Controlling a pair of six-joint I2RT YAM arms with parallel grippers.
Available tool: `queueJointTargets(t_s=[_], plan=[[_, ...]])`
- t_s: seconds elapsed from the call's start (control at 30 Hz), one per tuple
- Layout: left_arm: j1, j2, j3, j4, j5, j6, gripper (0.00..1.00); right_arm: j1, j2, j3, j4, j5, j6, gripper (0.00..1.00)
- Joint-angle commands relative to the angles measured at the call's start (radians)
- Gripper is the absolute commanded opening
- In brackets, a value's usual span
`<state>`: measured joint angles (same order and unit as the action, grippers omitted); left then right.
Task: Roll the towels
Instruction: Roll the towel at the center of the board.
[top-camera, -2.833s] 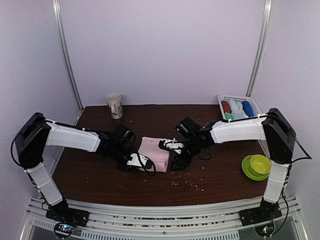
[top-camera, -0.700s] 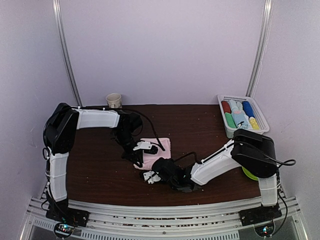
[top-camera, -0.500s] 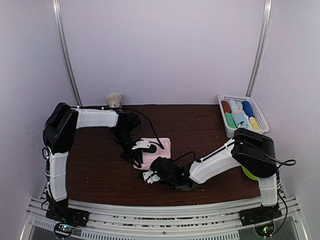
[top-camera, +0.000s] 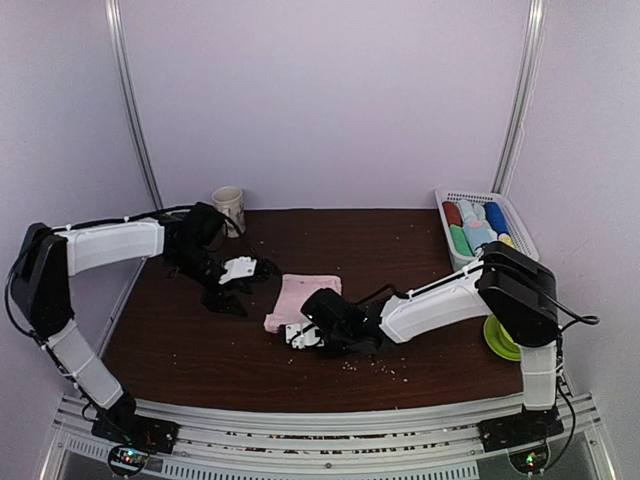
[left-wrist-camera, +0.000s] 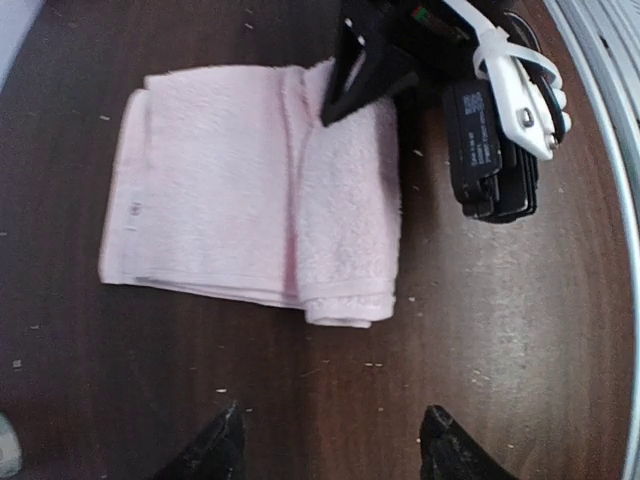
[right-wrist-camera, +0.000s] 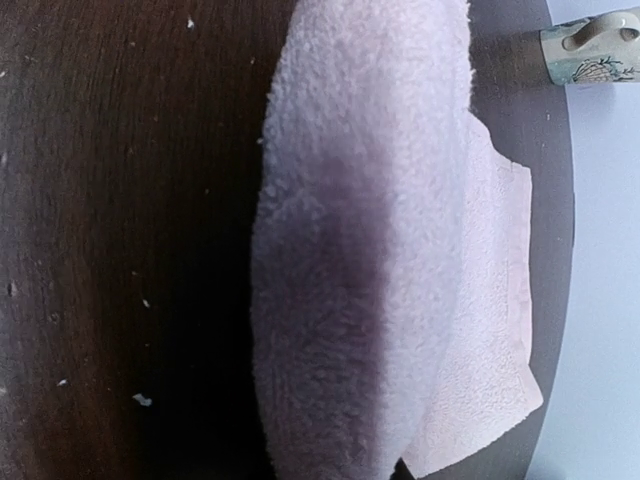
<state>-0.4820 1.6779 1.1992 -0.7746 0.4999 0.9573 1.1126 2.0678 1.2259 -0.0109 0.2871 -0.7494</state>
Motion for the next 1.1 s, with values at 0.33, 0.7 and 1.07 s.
queueJointTargets(t_s=[0.33,0.7,1.07], plan=[[-0.013,-0.337,-0.538,0.718,-0.066,0.058,0.66,-0.103,0.062,0.139,-0.406,-0.512,0.229,0.03],[-0.127,-0.375,-0.688,0.985,-0.179,0.037,0.76,-0.149,0.142,0.275,-0.556,-0.601,0.264,0.04],[-0.182,-0.397,-0.740,1.076,-0.225,0.059,0.98,-0.174,0.157,0.310,-0.626,-0.643,0.249,0.04]])
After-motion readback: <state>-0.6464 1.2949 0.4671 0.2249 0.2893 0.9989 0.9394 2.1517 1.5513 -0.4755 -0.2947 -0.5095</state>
